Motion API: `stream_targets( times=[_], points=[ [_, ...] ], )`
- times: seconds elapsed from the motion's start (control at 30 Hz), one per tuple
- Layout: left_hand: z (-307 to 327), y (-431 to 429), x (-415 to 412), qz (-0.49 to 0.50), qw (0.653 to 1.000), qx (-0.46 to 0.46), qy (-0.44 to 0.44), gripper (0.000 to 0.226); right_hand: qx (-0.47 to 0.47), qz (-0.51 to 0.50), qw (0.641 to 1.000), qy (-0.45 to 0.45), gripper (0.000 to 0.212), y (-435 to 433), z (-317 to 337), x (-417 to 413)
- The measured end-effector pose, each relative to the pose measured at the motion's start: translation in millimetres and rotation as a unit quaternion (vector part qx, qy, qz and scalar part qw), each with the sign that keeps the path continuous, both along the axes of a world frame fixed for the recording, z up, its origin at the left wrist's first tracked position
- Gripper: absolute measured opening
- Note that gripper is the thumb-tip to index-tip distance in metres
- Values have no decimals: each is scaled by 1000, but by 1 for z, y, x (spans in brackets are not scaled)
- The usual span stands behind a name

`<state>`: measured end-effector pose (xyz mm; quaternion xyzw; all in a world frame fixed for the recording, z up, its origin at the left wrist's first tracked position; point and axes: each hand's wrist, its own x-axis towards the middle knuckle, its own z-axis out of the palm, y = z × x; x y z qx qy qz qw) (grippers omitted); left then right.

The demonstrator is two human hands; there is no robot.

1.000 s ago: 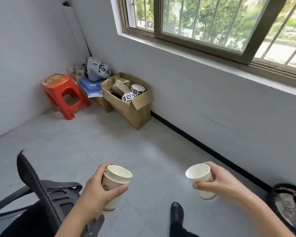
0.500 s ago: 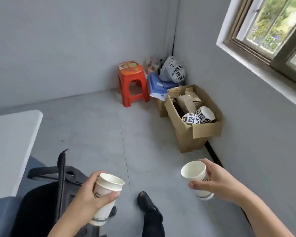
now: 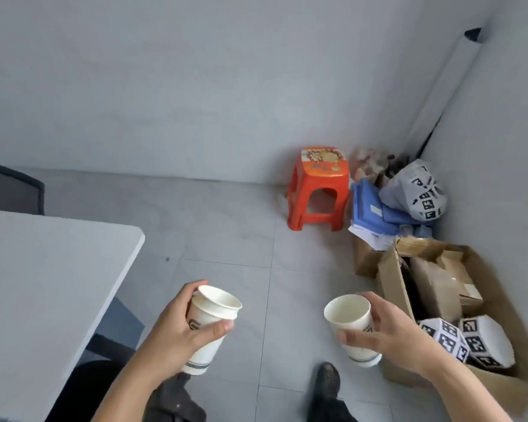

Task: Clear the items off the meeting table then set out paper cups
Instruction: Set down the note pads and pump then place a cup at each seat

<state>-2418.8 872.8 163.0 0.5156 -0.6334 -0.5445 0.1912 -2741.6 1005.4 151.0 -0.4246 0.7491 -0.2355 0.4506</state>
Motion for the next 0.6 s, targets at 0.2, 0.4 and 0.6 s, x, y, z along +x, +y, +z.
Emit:
stream_targets(
  times=[0.2, 0.4, 0.6],
  points=[
    [-8, -83, 5, 148, 988, 34, -6, 79, 6, 109, 994, 30, 75, -171, -18, -45],
    [8, -153, 6, 269, 963, -1, -9, 70, -6, 247, 966, 75, 70, -353, -13, -32],
    [5, -150, 43, 425, 904, 12, -35, 94, -19, 420, 906, 54, 63, -478, 6, 58]
  ],
)
